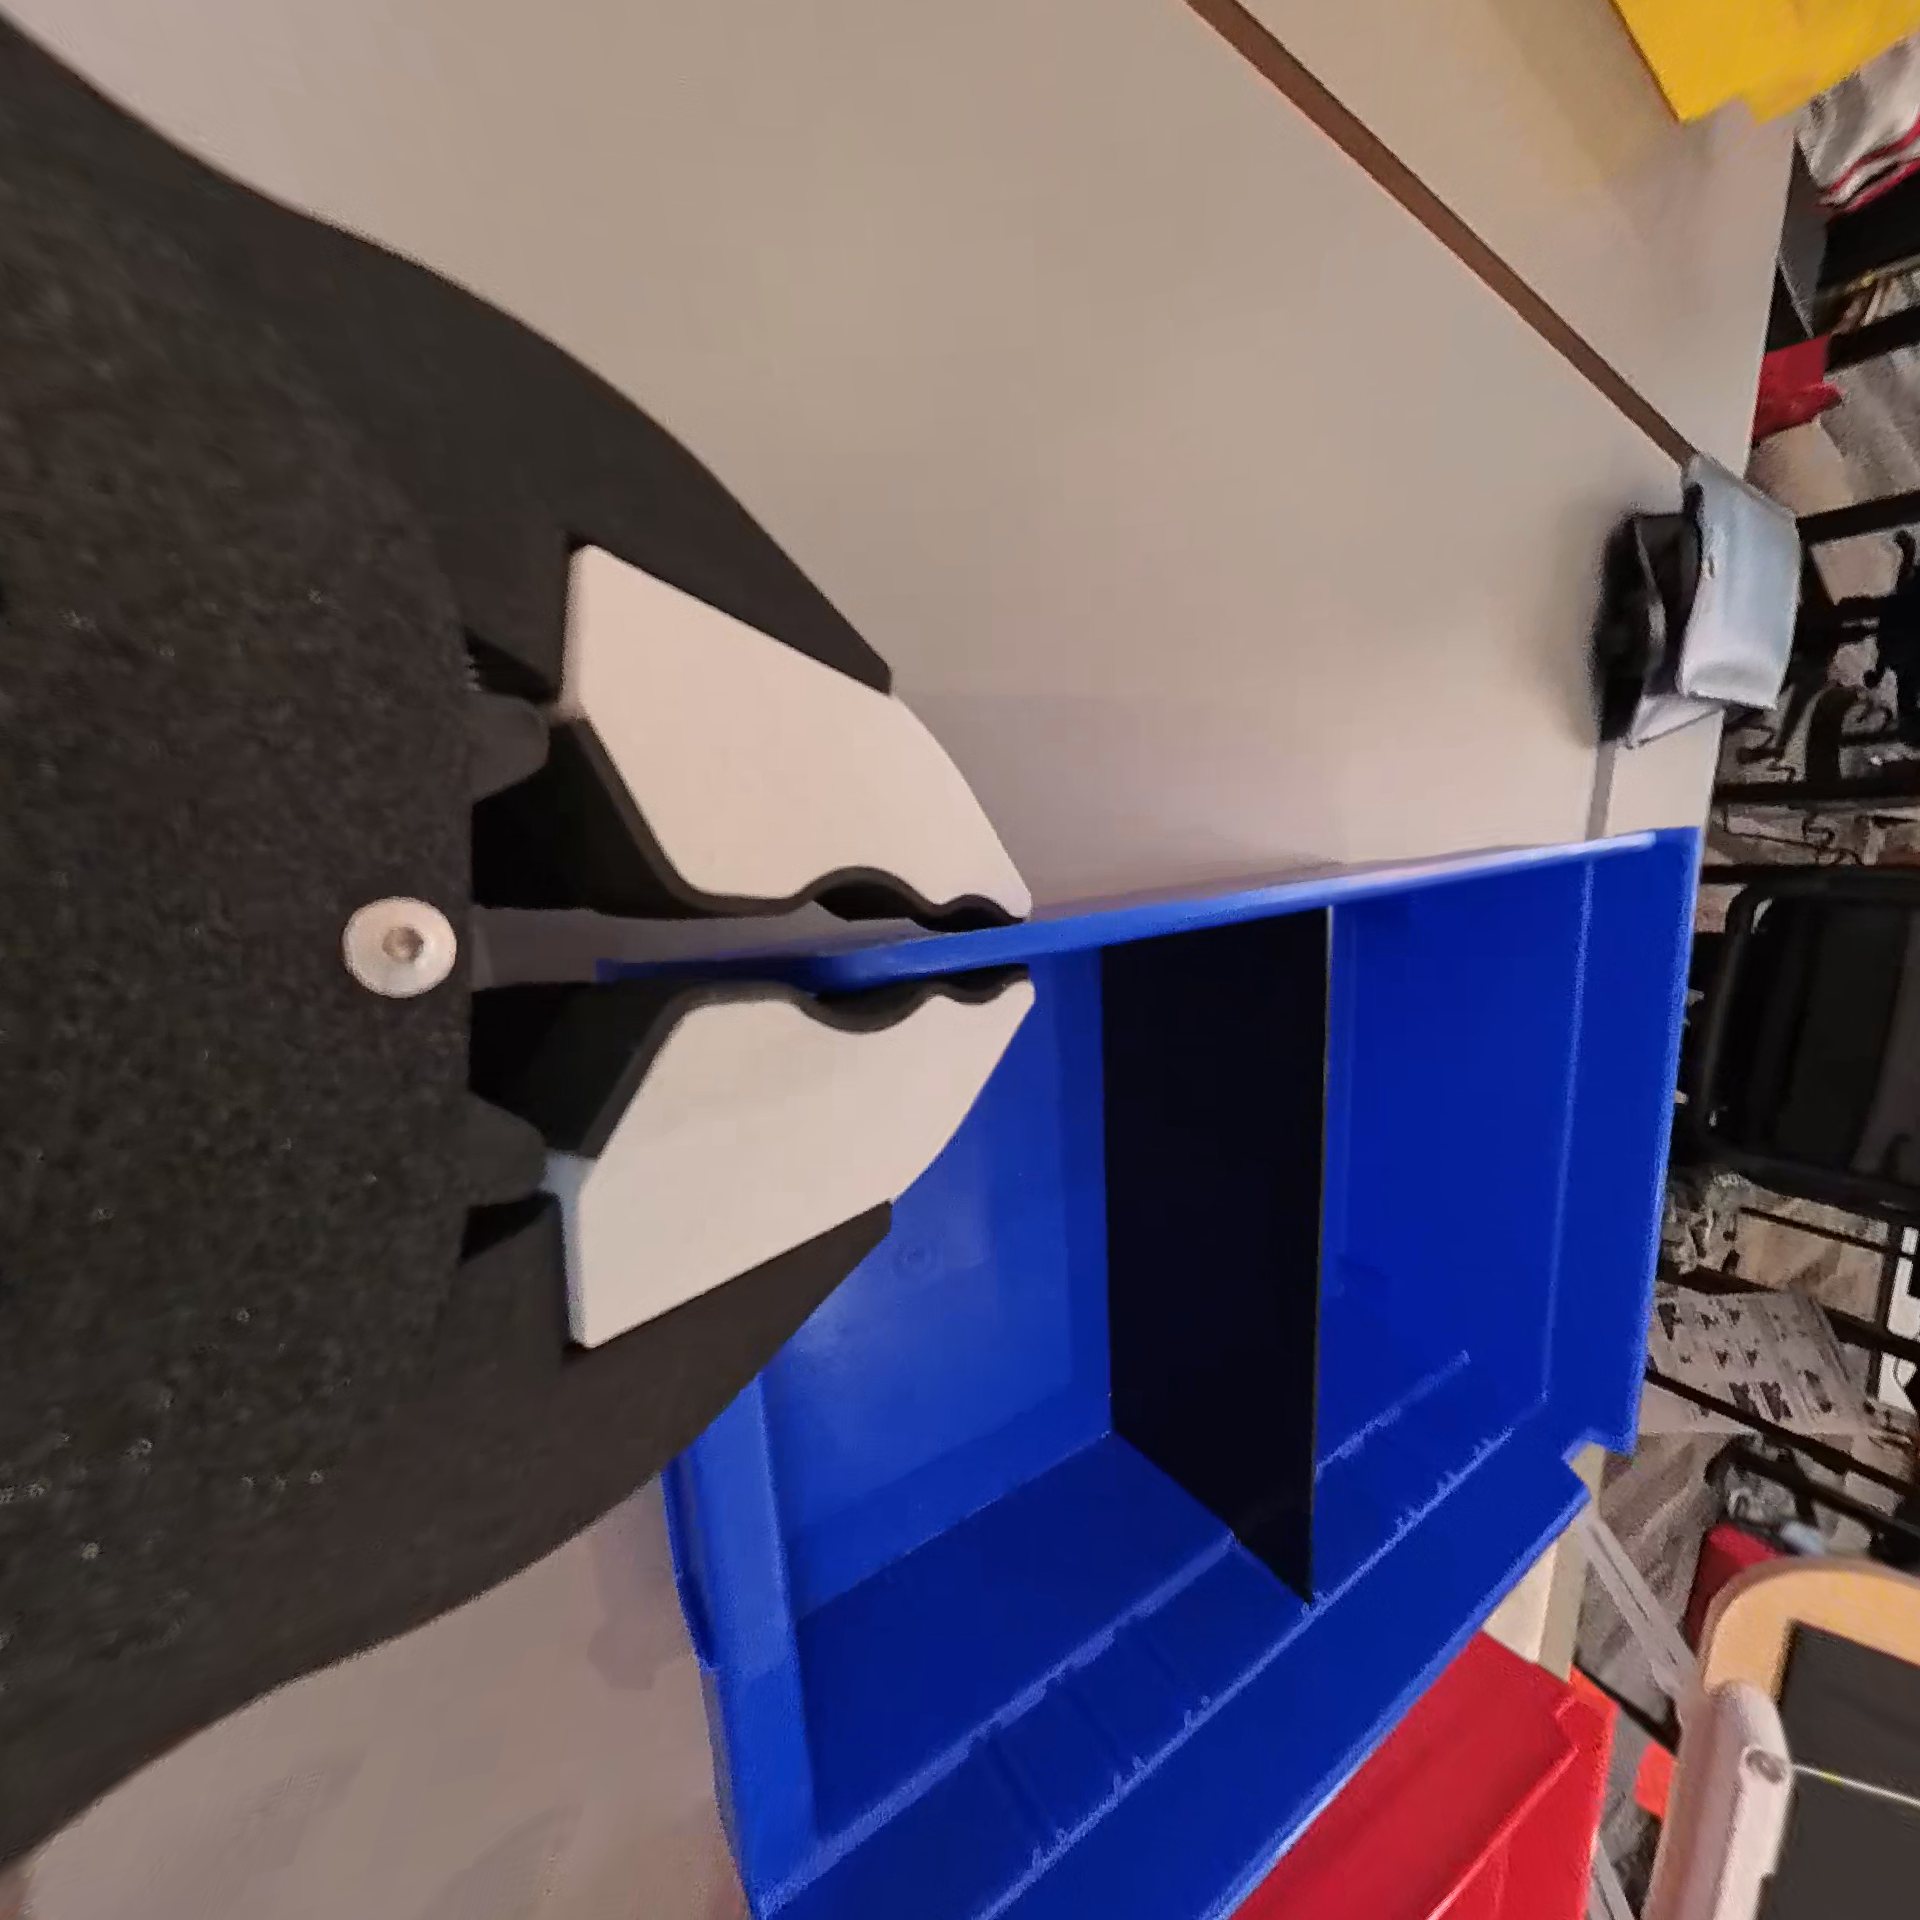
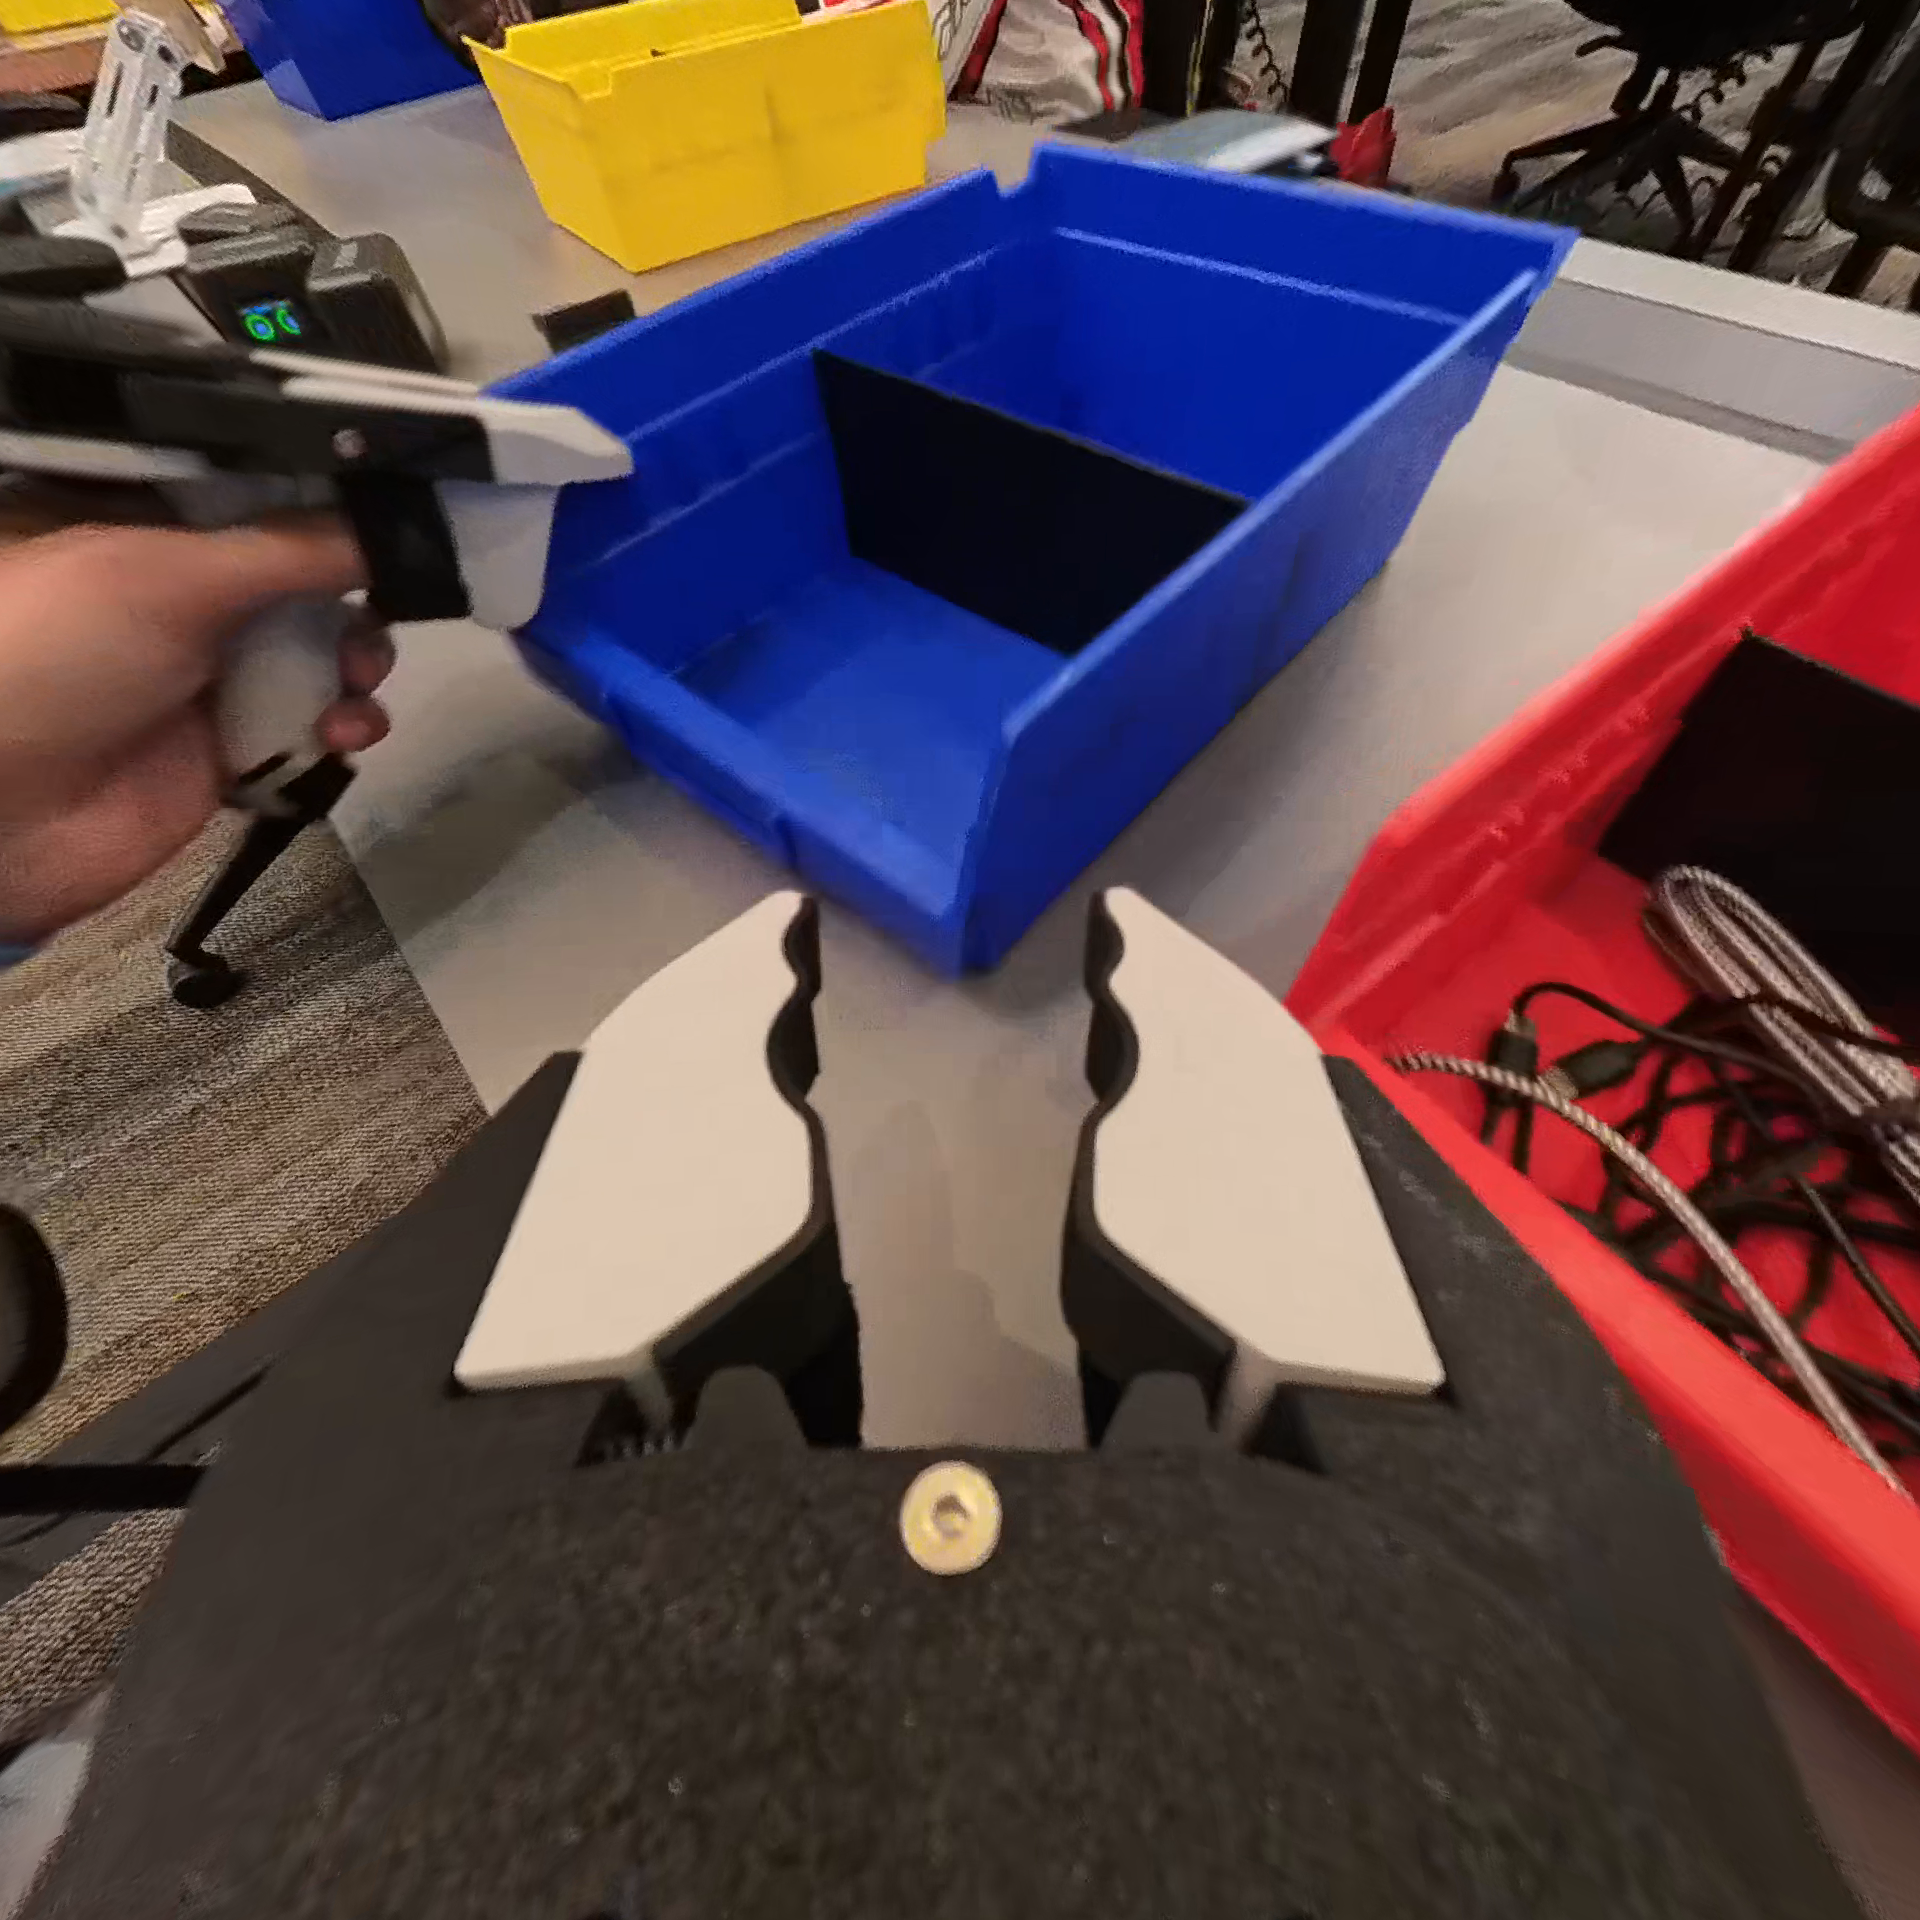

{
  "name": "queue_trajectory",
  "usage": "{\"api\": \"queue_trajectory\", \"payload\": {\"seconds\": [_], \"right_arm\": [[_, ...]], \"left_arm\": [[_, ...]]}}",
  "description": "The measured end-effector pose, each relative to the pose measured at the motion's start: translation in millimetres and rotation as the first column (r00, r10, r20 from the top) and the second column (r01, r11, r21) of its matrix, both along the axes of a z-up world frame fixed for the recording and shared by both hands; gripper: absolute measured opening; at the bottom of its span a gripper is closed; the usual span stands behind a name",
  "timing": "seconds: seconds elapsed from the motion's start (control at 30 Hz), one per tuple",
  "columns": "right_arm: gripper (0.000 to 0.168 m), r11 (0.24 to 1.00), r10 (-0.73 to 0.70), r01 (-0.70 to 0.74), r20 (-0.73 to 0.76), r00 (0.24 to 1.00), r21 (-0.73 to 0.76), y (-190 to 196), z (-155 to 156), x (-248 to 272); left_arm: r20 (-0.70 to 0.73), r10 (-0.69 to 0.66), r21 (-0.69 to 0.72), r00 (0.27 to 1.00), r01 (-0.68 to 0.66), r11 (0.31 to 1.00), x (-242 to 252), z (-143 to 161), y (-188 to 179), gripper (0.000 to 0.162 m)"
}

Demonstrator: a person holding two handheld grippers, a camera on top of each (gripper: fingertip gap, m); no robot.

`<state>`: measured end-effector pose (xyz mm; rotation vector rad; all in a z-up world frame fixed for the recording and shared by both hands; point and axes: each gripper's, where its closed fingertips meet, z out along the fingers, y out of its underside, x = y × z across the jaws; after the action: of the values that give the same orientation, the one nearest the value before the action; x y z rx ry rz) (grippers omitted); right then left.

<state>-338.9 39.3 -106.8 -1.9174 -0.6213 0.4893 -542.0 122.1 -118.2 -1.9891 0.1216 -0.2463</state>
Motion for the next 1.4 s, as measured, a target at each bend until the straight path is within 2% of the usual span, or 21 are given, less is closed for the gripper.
{"api": "queue_trajectory", "payload": {"seconds": [0.1,0.2,0.27,0.37,0.43,0.5,0.67,0.8,0.93,1.03,1.17,1.3,1.4], "right_arm": [[0.049,0.999,-0.040,0.041,-0.022,0.999,0.033,13,4,-11],[0.043,0.998,-0.064,0.064,-0.021,0.998,-0.019,21,-5,-19],[0.034,0.996,-0.080,0.081,0.004,0.997,-0.037,20,-8,-17],[0.020,0.991,-0.117,0.120,0.045,0.992,-0.064,19,-8,-11],[0.013,0.989,-0.145,0.146,0.056,0.988,-0.026,19,0,-3],[0.010,0.983,-0.174,0.170,0.060,0.983,0.068,17,22,7],[0.009,0.929,-0.231,0.222,-0.005,0.973,0.296,3,103,46],[0.009,0.847,-0.364,0.350,-0.043,0.930,0.401,-7,146,118],[0.009,0.758,-0.534,0.513,-0.067,0.843,0.404,-20,159,218],[0.009,0.674,-0.669,0.642,-0.068,0.740,0.365,-39,155,304],[0.007,0.549,-0.809,0.776,-0.036,0.587,0.311,-70,135,414],[0.004,0.447,-0.888,0.870,-0.017,0.460,0.211,-91,96,506],[0.003,0.407,-0.913,0.906,0.036,0.405,0.120,-89,56,553]], "left_arm": [[0.012,0.026,-0.017,1.000,-0.026,1.000,3,0,-37,0.006],[0.031,0.055,-0.030,0.998,-0.054,0.998,7,0,-68,0.005],[0.037,0.100,-0.028,0.994,-0.099,0.995,7,0,-83,0.006],[-0.042,0.148,-0.005,0.988,-0.148,0.989,11,3,-100,0.005],[-0.036,0.174,0.000,0.984,-0.174,0.985,20,11,-110,0.006],[-0.045,0.196,0.058,0.980,-0.193,0.979,29,30,-117,0.006],[-0.060,0.187,0.291,0.981,-0.162,0.943,65,105,-120,0.005],[-0.092,0.060,0.390,0.994,-0.020,0.921,134,144,-103,0.005],[-0.112,-0.139,0.398,0.984,0.173,0.901,235,159,-81,0.005],[-0.111,-0.300,0.364,0.948,0.319,0.875,326,153,-71,0.005],[-0.106,-0.461,0.290,0.881,0.471,0.833,446,128,-74,0.006],[-0.153,-0.555,0.195,0.817,0.576,0.794,541,85,-83,0.006],[-0.148,-0.603,0.065,0.784,0.616,0.785,585,36,-82,0.008]]}}
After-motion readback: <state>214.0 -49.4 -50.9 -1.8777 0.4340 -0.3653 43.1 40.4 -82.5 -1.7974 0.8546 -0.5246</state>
